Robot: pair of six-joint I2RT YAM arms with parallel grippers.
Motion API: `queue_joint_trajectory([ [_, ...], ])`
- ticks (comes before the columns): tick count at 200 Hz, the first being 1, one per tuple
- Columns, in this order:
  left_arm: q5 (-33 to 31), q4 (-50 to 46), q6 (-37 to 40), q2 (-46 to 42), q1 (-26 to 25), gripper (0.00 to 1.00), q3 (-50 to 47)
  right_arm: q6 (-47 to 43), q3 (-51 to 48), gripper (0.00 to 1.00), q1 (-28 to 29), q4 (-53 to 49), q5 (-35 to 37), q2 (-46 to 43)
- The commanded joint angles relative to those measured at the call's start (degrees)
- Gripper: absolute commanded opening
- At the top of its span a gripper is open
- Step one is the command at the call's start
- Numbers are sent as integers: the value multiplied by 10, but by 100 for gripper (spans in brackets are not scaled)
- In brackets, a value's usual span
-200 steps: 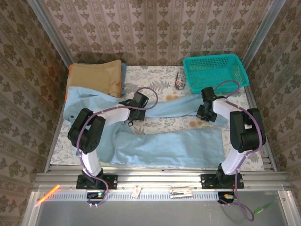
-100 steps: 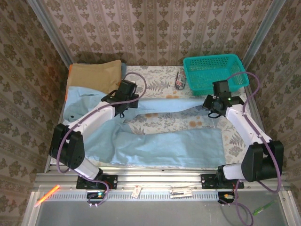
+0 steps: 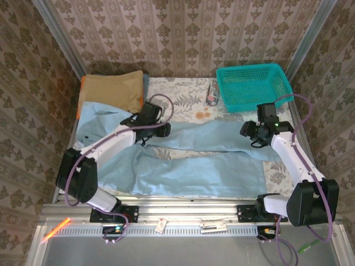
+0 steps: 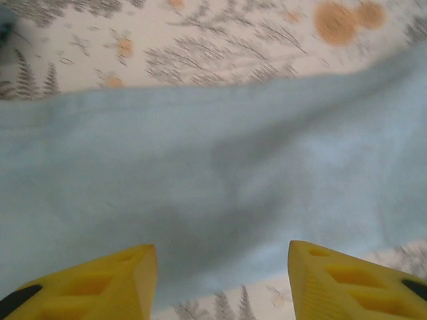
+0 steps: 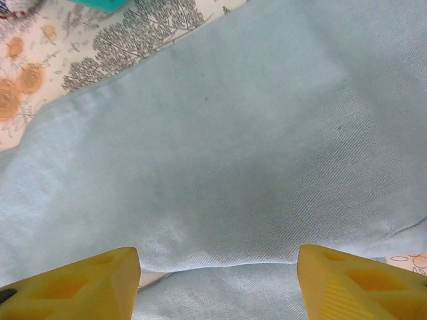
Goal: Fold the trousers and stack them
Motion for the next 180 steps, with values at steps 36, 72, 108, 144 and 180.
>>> queue_joint_trajectory([
  [36, -132, -77, -71, -39, -140, 0, -66, 17, 6, 64, 44, 20, -28, -3],
  [72, -194, -109, -108, -4, -141, 12, -91, 26, -4, 64, 123, 55, -35, 54],
  [108, -247, -124, -139, 30, -114, 44, -87, 26, 10, 67, 219, 98, -42, 148],
  [144, -154, -52, -167, -14, -122, 41, -134, 83, -5, 63, 233, 121, -79, 186],
  [180, -114, -48, -197, -68, -185, 44, -136, 123, -47, 58, 258, 43, 0, 111],
])
